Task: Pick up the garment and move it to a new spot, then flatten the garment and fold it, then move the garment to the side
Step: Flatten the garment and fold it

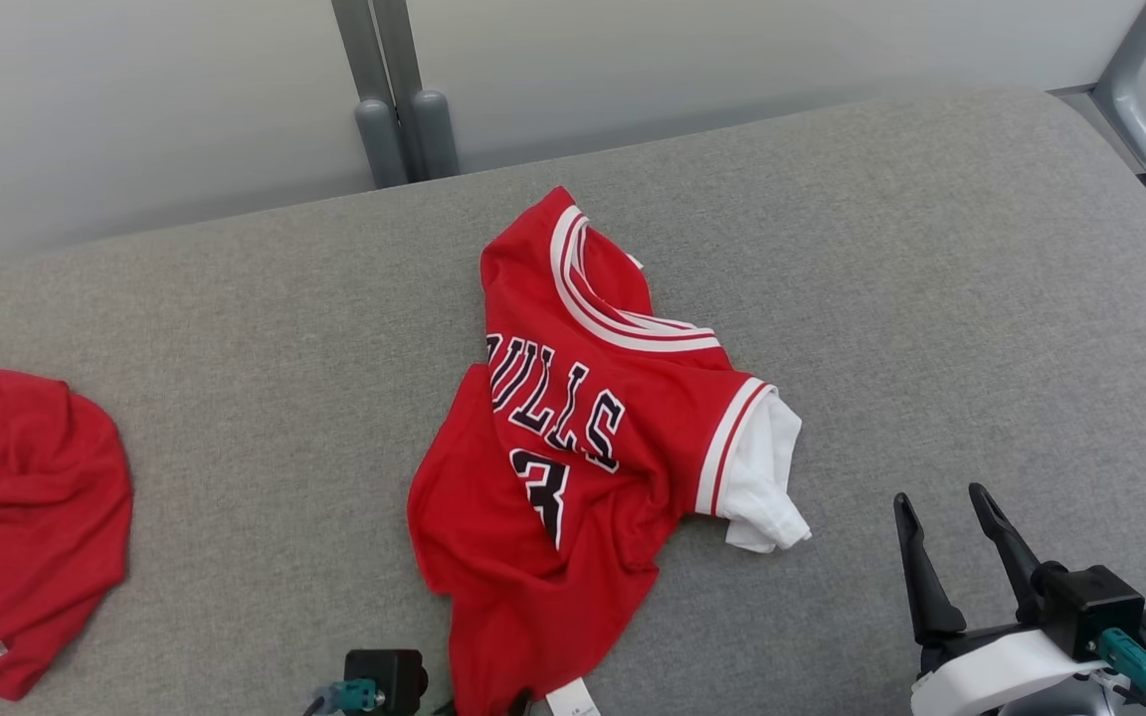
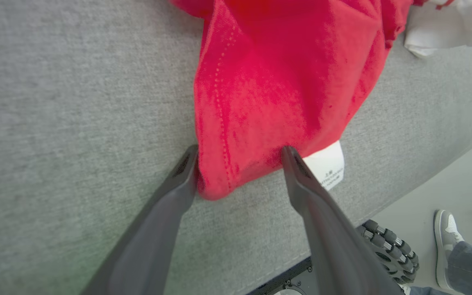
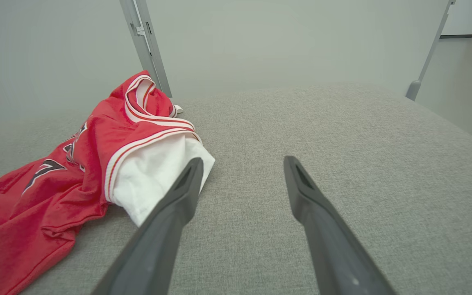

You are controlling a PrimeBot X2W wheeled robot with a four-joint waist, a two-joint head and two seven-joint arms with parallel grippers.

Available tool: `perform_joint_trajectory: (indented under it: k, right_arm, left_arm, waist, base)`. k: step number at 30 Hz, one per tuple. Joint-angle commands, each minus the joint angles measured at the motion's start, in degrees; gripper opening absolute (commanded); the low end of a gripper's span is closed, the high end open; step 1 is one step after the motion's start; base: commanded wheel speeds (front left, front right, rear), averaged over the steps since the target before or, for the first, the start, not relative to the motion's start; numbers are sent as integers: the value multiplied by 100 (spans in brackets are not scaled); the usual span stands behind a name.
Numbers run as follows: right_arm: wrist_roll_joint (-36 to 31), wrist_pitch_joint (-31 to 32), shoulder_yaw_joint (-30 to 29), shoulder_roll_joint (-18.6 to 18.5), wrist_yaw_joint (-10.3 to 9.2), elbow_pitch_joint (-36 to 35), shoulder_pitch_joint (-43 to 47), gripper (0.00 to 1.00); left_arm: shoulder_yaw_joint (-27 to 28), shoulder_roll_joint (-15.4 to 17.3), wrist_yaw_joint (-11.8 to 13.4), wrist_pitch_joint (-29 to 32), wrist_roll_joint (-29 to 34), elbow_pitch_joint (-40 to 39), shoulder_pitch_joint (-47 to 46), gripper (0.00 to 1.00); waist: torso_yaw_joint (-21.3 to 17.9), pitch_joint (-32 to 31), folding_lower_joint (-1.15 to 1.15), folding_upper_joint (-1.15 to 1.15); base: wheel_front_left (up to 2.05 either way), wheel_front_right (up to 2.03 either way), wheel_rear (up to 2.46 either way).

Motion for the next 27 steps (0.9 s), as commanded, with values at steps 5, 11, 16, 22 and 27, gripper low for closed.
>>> perform_joint_trajectory:
  k: [5, 11, 16, 22, 27]
  right_arm:
    - [26, -17, -72, 27, 3, 2, 85, 100]
    - [10, -17, -177, 50, 3, -10, 207, 100]
    - [3, -17, -172, 59, 3, 81, 156, 100]
    - [-3, -17, -165, -8, 3, 98, 118, 100]
    - [-54, -17, -332, -100, 3, -28, 216, 100]
  left_arm:
    - [253, -27, 24, -346, -82, 499, -204, 0]
    - [889, 605, 391, -698, -147, 270, -4, 0]
    - [1052, 932, 503, -674, -200, -24, 182, 0]
    - [1303, 834, 714, -1434, 29, -273, 280, 100]
    - [1647, 737, 896, -1982, 520, -519, 538, 100]
  waist:
    - [12, -34, 0, 0]
    - [143, -76, 0, 0]
    - [263, -99, 0, 0]
    - [350, -137, 0, 0]
    - [383, -262, 0, 0]
  base:
    - [0, 0, 0]
    - [0, 0, 0]
    - [0, 0, 0]
    - [0, 0, 0]
    - [0, 0, 0]
